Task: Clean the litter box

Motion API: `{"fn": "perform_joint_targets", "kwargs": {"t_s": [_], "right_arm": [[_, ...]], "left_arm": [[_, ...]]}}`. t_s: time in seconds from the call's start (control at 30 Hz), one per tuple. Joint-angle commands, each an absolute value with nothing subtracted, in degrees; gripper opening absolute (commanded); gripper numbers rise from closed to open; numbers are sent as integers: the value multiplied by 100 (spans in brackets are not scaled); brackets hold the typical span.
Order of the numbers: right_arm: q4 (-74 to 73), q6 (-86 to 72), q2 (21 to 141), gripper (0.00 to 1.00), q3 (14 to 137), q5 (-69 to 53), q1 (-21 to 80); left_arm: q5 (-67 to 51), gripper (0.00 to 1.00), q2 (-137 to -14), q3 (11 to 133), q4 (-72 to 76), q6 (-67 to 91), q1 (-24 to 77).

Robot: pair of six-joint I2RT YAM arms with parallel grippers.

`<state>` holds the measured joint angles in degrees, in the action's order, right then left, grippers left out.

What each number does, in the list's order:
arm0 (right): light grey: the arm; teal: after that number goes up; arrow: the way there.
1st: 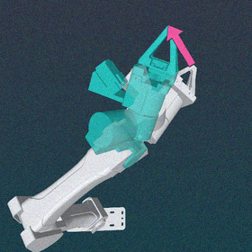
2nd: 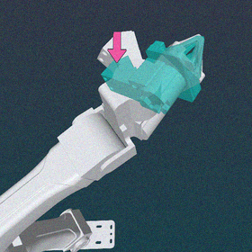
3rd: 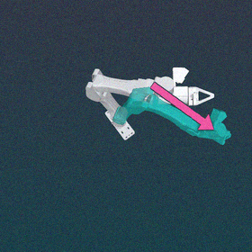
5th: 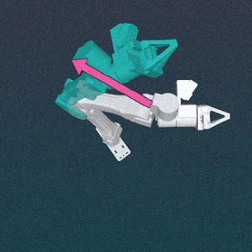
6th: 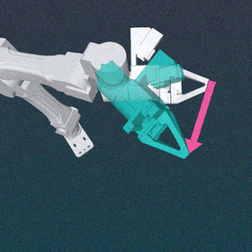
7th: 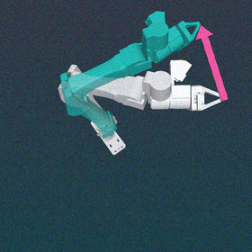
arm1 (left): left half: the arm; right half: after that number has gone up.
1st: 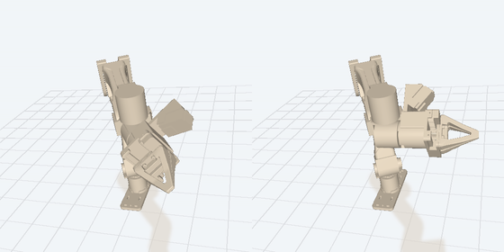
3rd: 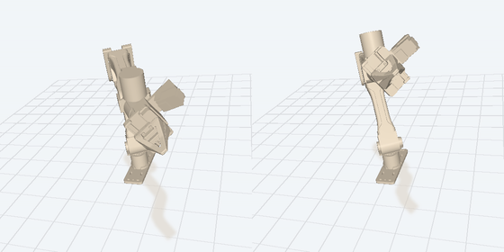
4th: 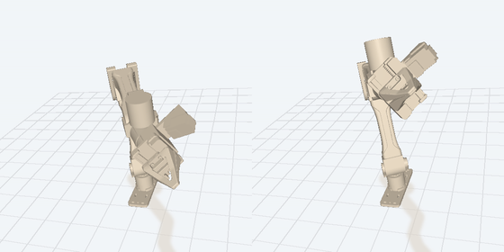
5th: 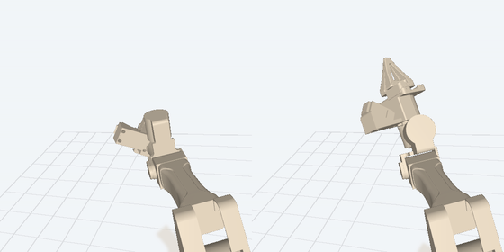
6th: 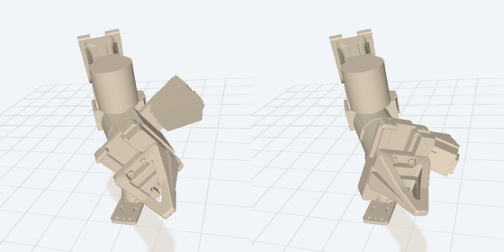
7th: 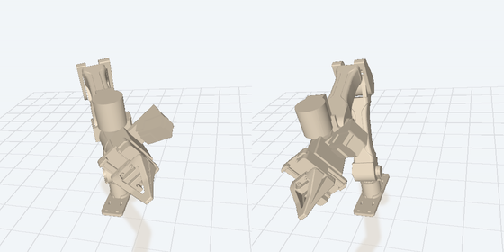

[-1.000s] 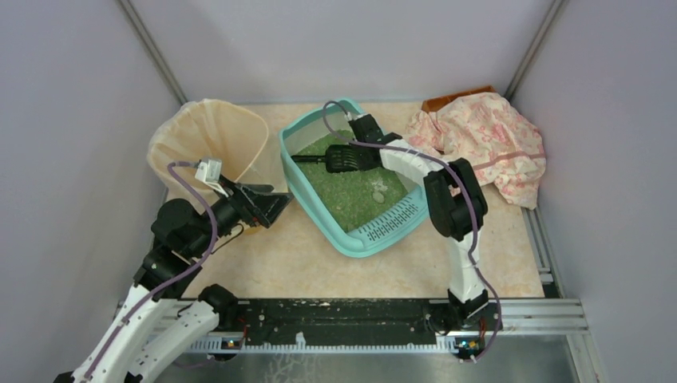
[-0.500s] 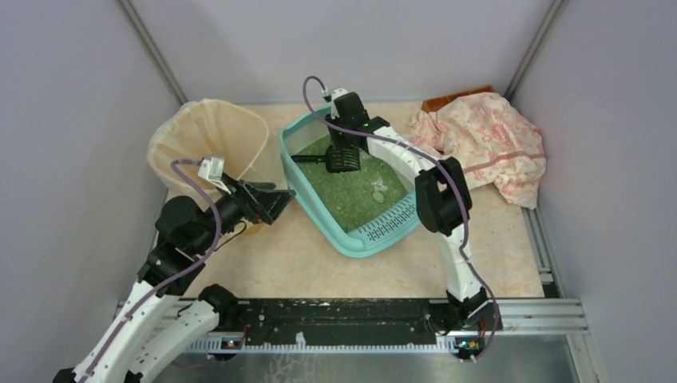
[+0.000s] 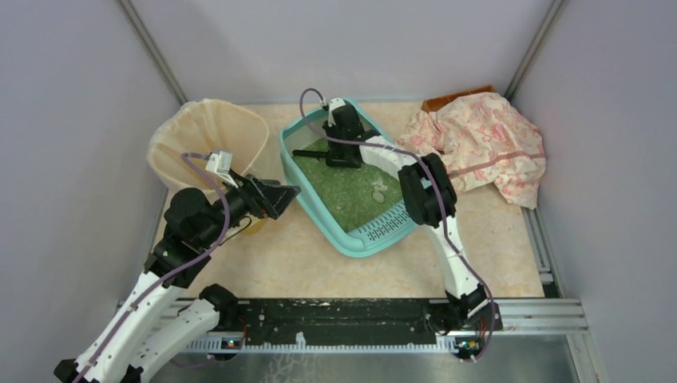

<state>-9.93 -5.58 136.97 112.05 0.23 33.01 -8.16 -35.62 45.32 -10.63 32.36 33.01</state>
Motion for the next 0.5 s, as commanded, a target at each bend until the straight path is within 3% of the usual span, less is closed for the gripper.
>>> {"fn": "perform_joint_targets", "kwargs": {"t_s": [0.0, 0.23, 0.47], "right_arm": [[-715, -475, 12986, 17, 10097, 227, 3111], [-229, -448, 11752, 18, 8415, 326, 3032], [213, -282, 11270, 25, 7980, 18, 3065]], "left_arm": [[-977, 96, -3685, 4554, -626, 3346, 3314], [-1248, 95, -3990, 4447, -161, 3453, 3315], [-1297, 95, -4007, 4384, -153, 3445, 3314]]}}
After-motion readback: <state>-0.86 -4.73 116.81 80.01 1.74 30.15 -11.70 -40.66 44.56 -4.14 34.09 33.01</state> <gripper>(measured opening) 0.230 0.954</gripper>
